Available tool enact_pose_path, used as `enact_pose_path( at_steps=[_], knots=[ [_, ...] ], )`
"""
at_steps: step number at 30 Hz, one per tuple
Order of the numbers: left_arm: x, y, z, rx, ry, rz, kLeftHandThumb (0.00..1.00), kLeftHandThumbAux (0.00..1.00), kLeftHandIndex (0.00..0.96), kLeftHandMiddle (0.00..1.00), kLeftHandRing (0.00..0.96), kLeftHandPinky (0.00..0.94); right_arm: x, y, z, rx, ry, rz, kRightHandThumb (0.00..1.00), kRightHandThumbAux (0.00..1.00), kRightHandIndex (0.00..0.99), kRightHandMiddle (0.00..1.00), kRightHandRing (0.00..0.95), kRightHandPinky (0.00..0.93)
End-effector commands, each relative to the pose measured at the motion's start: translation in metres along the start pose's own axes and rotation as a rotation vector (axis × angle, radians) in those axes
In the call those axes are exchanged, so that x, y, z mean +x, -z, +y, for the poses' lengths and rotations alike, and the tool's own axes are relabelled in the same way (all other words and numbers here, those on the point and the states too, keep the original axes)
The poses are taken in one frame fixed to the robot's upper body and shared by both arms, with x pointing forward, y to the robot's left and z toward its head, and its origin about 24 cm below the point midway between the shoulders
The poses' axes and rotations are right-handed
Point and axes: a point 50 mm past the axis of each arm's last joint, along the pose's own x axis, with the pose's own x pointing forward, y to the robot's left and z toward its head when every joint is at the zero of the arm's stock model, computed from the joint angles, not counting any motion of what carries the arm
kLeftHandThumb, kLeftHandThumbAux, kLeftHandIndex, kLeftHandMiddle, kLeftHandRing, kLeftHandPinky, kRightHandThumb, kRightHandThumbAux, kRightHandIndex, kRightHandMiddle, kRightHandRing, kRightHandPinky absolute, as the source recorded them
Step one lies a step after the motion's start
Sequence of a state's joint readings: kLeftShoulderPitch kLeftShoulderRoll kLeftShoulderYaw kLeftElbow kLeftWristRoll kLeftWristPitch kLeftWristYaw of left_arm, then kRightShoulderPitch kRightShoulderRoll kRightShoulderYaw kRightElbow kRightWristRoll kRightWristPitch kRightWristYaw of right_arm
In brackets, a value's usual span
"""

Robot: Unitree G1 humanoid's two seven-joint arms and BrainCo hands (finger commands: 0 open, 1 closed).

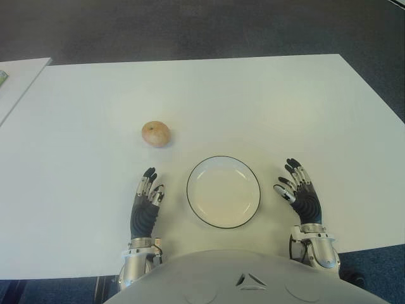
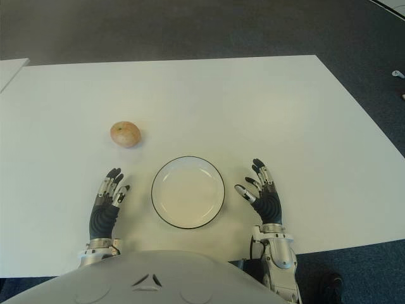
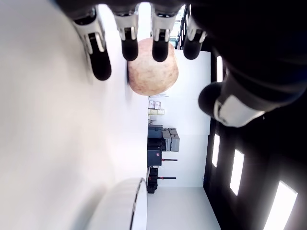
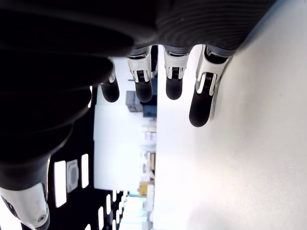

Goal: Put the apples into the plate.

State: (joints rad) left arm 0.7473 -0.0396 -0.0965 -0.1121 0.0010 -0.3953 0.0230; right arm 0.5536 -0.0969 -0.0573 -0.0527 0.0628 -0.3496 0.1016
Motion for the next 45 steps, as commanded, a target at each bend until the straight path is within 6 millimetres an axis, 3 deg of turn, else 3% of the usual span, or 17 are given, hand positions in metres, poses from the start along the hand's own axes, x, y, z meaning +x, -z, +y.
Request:
enact_pose_path(
  at_steps=[1, 17, 24, 26, 29, 32, 36, 39, 45],
  knots=[
    [-0.009, 0.016, 0.001, 0.005, 0.000, 0.109, 0.134, 0.545, 0.070, 0.071, 0.066, 0.127, -0.014, 0.026, 0.003, 0.018, -0.001, 0.161, 0.172, 0.666, 0.031, 0.040, 0.007, 0.027],
    [-0.010, 0.013, 0.003, 0.062, -0.007, 0.086, 0.114, 0.578, 0.052, 0.055, 0.054, 0.087, -0.013, 0.026, 0.004, 0.007, -0.005, 0.158, 0.164, 0.672, 0.028, 0.033, 0.001, 0.026],
    [-0.013, 0.000, 0.005, 0.159, -0.019, 0.027, 0.115, 0.596, 0.033, 0.033, 0.039, 0.058, -0.013, 0.026, 0.005, 0.010, -0.004, 0.157, 0.169, 0.665, 0.029, 0.037, 0.004, 0.025],
    [-0.013, -0.009, 0.012, 0.269, -0.024, -0.022, 0.123, 0.598, 0.018, 0.021, 0.033, 0.061, -0.013, 0.027, 0.005, 0.010, -0.002, 0.156, 0.171, 0.662, 0.032, 0.039, 0.005, 0.024],
    [-0.017, -0.065, 0.041, 0.665, -0.077, -0.221, 0.150, 0.594, 0.006, 0.015, 0.035, 0.084, -0.012, 0.027, 0.005, 0.004, 0.002, 0.153, 0.172, 0.658, 0.037, 0.041, 0.006, 0.029],
    [-0.012, -0.093, 0.056, 0.919, -0.127, -0.330, 0.195, 0.571, 0.001, 0.017, 0.041, 0.089, -0.011, 0.028, 0.004, -0.001, 0.003, 0.150, 0.174, 0.658, 0.041, 0.042, 0.007, 0.032],
    [-0.007, -0.105, 0.062, 1.121, -0.156, -0.408, 0.271, 0.524, 0.011, 0.030, 0.048, 0.090, -0.009, 0.029, 0.002, -0.005, 0.000, 0.155, 0.173, 0.658, 0.041, 0.042, 0.008, 0.036],
    [0.007, -0.131, 0.073, 1.387, -0.156, -0.479, 0.301, 0.459, 0.030, 0.040, 0.048, 0.088, -0.008, 0.031, 0.002, -0.007, -0.008, 0.171, 0.168, 0.659, 0.033, 0.036, 0.005, 0.032],
    [0.024, -0.155, 0.073, 1.603, -0.149, -0.505, 0.297, 0.380, 0.044, 0.034, 0.036, 0.078, -0.006, 0.034, 0.003, -0.004, -0.020, 0.174, 0.159, 0.653, 0.026, 0.030, 0.003, 0.027]
  ],
)
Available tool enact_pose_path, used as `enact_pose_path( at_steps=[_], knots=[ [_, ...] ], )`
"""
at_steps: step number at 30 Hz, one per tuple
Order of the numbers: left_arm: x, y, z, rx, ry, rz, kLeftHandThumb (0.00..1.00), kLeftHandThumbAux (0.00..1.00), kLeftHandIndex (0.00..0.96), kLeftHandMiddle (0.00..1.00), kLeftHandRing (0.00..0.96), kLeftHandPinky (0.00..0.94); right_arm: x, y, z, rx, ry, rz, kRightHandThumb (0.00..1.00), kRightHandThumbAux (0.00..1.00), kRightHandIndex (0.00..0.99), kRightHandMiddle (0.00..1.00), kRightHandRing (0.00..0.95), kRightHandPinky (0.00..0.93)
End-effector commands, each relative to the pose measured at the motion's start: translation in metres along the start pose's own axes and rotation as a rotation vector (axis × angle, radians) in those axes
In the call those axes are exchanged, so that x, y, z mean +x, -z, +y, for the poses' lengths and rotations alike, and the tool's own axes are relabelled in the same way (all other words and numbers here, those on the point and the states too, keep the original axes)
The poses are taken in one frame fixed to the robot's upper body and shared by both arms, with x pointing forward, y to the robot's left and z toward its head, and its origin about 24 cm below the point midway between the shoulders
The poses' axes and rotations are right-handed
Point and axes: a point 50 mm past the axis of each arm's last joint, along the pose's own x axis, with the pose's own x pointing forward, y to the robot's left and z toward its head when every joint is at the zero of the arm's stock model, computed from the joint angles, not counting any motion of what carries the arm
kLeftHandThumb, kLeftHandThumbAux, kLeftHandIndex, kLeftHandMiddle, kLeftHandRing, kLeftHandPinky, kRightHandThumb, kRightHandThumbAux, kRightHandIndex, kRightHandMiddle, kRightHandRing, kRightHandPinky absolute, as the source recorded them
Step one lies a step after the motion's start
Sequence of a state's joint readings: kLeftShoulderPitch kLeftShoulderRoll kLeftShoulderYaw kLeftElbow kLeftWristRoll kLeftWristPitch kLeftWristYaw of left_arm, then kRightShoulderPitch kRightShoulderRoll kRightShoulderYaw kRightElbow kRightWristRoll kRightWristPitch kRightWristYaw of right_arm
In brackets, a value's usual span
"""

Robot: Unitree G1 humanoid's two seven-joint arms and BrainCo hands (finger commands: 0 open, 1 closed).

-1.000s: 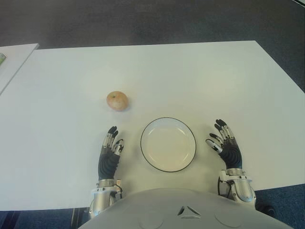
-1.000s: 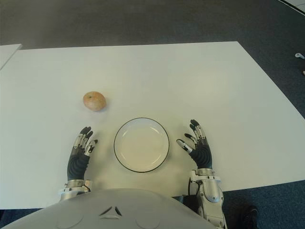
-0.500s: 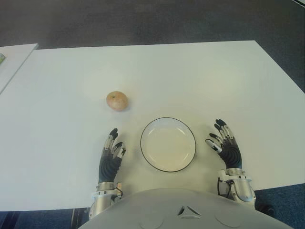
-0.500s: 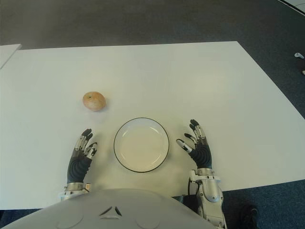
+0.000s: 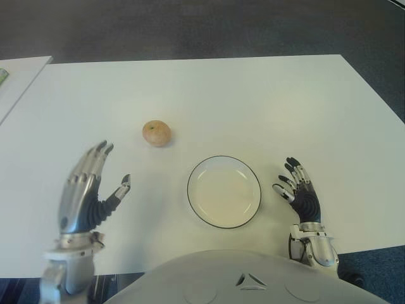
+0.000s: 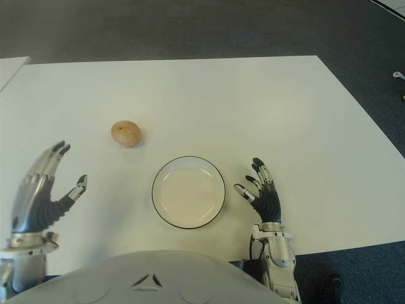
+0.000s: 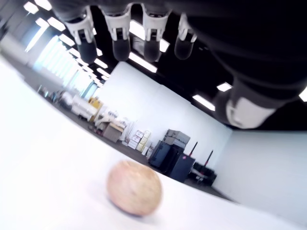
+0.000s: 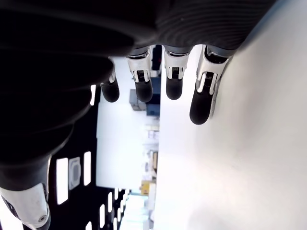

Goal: Put the apples into the plate.

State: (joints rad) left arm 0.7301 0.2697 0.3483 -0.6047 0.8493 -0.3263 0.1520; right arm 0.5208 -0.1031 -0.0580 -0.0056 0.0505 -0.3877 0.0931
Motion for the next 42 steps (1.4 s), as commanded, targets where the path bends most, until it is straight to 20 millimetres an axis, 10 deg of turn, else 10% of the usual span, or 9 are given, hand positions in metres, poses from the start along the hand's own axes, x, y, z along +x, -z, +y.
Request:
enact_pose_path(
  at_steps=[1, 13, 23, 42],
  knots=[
    [0.031, -0.004, 0.022, 0.278, 0.017, -0.095, 0.296, 0.372, 0.046, 0.034, 0.035, 0.081, -0.011, 0.032, 0.004, 0.014, -0.022, 0.196, 0.159, 0.651, 0.027, 0.031, 0.003, 0.029],
    [0.083, -0.021, 0.030, 0.480, 0.213, -0.133, 0.320, 0.308, 0.049, 0.009, 0.003, 0.032, -0.010, 0.035, 0.006, 0.041, -0.019, 0.201, 0.181, 0.655, 0.045, 0.043, 0.014, 0.044],
    [0.145, 0.004, -0.026, 0.651, 0.419, -0.230, 0.319, 0.283, 0.009, 0.000, 0.000, 0.001, -0.011, 0.036, 0.002, 0.029, 0.005, 0.196, 0.177, 0.669, 0.036, 0.042, 0.014, 0.042],
    [0.167, 0.018, -0.082, 0.637, 0.492, -0.417, 0.286, 0.255, 0.002, 0.000, 0.000, 0.046, -0.016, 0.035, 0.002, 0.030, 0.015, 0.185, 0.182, 0.663, 0.035, 0.036, 0.009, 0.044]
  ],
)
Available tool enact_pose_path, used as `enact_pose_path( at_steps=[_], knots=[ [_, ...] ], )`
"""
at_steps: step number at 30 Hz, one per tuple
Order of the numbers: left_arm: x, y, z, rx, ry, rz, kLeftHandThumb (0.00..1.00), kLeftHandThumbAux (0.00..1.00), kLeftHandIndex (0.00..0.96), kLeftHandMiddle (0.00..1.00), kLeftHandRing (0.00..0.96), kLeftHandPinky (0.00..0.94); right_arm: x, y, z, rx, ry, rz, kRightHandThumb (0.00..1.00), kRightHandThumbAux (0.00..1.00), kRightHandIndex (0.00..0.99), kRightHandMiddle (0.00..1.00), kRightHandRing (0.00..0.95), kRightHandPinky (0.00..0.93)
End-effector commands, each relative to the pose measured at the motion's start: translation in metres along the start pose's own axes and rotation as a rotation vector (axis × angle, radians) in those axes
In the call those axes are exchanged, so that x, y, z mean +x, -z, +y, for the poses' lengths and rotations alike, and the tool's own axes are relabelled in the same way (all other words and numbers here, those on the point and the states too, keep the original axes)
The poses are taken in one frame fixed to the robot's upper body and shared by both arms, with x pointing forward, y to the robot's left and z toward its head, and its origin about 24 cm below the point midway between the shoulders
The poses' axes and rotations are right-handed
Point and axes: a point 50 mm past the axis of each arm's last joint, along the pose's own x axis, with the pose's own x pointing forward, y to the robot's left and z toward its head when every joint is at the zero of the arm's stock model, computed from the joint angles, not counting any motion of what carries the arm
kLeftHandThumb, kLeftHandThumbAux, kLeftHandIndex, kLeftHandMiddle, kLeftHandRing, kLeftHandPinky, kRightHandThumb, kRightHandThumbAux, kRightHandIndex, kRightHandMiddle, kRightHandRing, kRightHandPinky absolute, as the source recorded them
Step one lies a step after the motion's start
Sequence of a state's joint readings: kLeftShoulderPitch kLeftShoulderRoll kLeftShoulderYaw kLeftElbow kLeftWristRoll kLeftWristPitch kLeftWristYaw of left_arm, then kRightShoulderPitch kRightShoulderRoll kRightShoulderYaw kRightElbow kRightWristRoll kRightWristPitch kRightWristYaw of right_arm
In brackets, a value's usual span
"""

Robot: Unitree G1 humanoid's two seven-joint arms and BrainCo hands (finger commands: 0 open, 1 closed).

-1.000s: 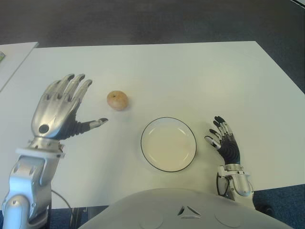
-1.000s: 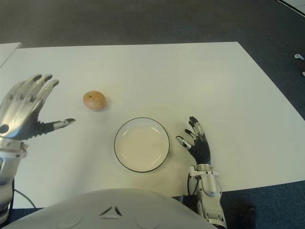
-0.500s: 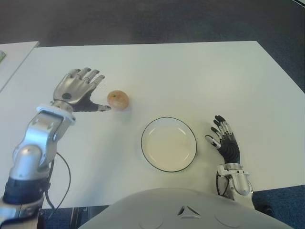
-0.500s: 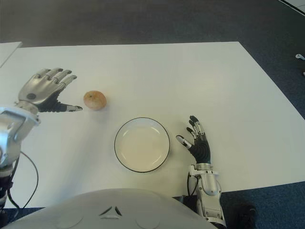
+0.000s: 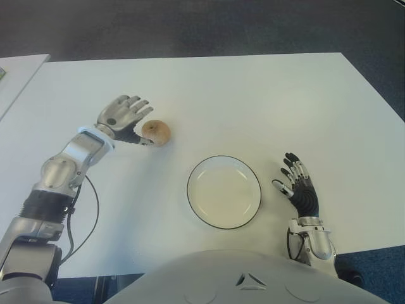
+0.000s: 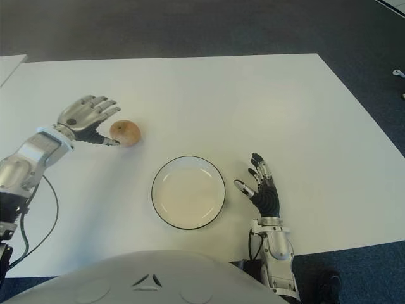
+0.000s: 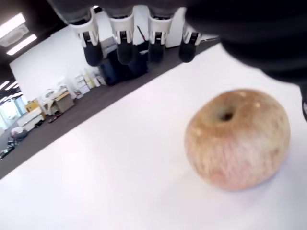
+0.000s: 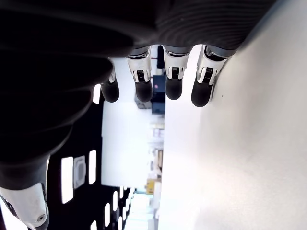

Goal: Put the apples into the plate.

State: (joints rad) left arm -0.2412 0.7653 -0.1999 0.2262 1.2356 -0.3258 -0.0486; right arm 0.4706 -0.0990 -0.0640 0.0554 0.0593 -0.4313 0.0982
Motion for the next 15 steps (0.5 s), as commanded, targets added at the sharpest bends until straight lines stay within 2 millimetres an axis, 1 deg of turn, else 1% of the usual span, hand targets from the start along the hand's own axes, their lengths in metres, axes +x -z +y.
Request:
enact_pose_path(
  at_steps=[1, 5, 11, 15],
  knots=[
    [0.009, -0.007, -0.021, -0.006, 0.064, -0.038, 0.283, 0.255, 0.001, 0.000, 0.000, 0.049, -0.027, 0.033, 0.001, 0.019, 0.019, 0.218, 0.183, 0.663, 0.036, 0.037, 0.010, 0.046],
    [0.015, -0.008, -0.031, -0.006, 0.097, -0.042, 0.274, 0.255, 0.000, 0.000, 0.000, 0.052, -0.029, 0.032, 0.001, 0.022, 0.024, 0.216, 0.183, 0.661, 0.040, 0.042, 0.016, 0.063],
    [0.016, -0.009, -0.047, -0.014, 0.139, -0.041, 0.277, 0.243, 0.000, 0.000, 0.000, 0.036, -0.032, 0.031, 0.000, 0.027, 0.033, 0.211, 0.190, 0.666, 0.044, 0.052, 0.029, 0.073],
    [0.019, -0.010, -0.052, -0.009, 0.150, -0.046, 0.276, 0.237, 0.000, 0.000, 0.000, 0.038, -0.032, 0.031, -0.001, 0.028, 0.035, 0.211, 0.194, 0.668, 0.046, 0.057, 0.034, 0.077]
  ],
)
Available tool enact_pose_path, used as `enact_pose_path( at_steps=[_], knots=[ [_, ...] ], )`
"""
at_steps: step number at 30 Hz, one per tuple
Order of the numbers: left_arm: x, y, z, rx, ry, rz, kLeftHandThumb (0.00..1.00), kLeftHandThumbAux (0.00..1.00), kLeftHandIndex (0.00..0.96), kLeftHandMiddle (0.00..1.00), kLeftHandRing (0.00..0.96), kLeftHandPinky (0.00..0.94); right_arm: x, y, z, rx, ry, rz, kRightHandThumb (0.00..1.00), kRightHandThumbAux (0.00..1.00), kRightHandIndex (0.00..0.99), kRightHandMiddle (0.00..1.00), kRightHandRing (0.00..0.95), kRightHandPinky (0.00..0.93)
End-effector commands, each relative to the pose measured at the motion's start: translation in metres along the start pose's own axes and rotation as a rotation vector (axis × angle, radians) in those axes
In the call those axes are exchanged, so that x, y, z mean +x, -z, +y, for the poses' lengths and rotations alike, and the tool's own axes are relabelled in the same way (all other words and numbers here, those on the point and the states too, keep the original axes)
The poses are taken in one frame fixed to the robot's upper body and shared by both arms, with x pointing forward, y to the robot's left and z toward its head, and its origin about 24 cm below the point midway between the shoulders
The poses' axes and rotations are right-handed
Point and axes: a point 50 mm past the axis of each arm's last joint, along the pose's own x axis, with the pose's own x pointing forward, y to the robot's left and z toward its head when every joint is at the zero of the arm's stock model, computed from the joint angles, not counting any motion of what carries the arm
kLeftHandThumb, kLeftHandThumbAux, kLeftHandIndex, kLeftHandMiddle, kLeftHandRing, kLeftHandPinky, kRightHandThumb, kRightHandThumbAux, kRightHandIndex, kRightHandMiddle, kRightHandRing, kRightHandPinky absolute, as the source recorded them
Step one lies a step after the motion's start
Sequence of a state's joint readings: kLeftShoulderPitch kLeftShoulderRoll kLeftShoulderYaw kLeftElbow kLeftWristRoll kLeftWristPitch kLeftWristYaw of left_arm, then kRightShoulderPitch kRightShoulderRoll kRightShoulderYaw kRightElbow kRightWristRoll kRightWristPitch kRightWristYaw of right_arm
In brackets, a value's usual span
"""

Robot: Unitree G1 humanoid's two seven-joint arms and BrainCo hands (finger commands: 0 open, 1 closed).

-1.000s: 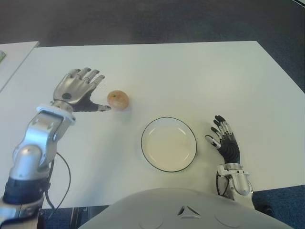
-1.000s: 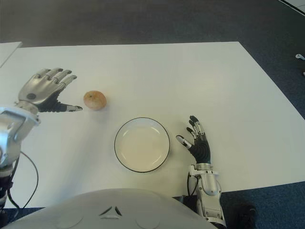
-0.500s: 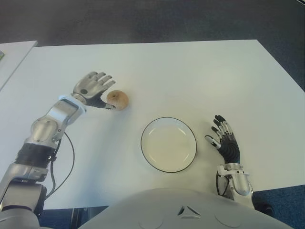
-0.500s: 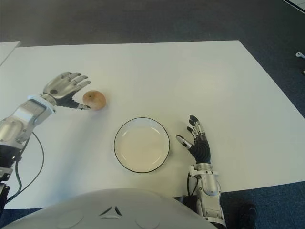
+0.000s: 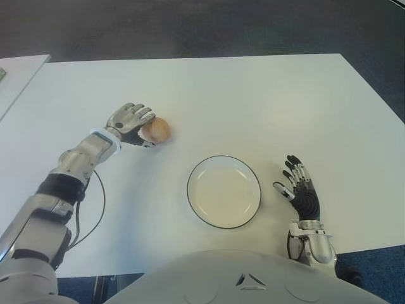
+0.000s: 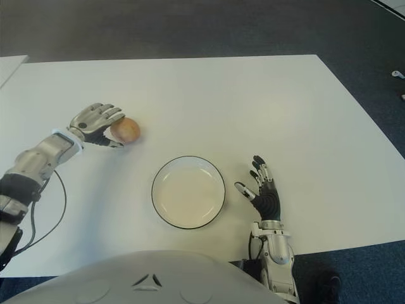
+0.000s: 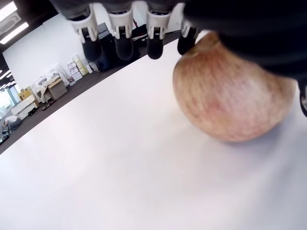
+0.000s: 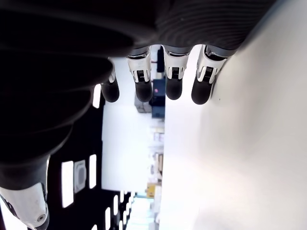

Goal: Put the apples into the plate.

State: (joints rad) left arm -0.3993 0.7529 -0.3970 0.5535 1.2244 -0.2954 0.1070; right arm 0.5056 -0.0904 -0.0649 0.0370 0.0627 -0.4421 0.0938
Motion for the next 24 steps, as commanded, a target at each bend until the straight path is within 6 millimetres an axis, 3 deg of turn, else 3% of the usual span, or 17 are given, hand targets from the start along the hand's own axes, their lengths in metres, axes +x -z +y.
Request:
enact_pose_path(
  at_steps=[1, 20, 24],
  knots=[
    [-0.001, -0.012, -0.022, -0.001, 0.086, -0.043, 0.271, 0.237, 0.000, 0.000, 0.000, 0.039, -0.025, 0.030, -0.001, 0.020, 0.020, 0.206, 0.195, 0.668, 0.046, 0.058, 0.035, 0.077],
    [0.009, -0.032, -0.044, -0.035, 0.172, -0.078, 0.260, 0.249, 0.000, 0.008, 0.004, 0.074, -0.028, 0.030, -0.005, 0.008, 0.031, 0.216, 0.157, 0.657, 0.041, 0.038, 0.015, 0.048],
    [0.011, -0.034, -0.052, -0.036, 0.186, -0.073, 0.280, 0.248, 0.041, 0.107, 0.098, 0.151, -0.029, 0.029, -0.007, 0.007, 0.037, 0.209, 0.153, 0.652, 0.040, 0.034, 0.013, 0.051]
  ],
)
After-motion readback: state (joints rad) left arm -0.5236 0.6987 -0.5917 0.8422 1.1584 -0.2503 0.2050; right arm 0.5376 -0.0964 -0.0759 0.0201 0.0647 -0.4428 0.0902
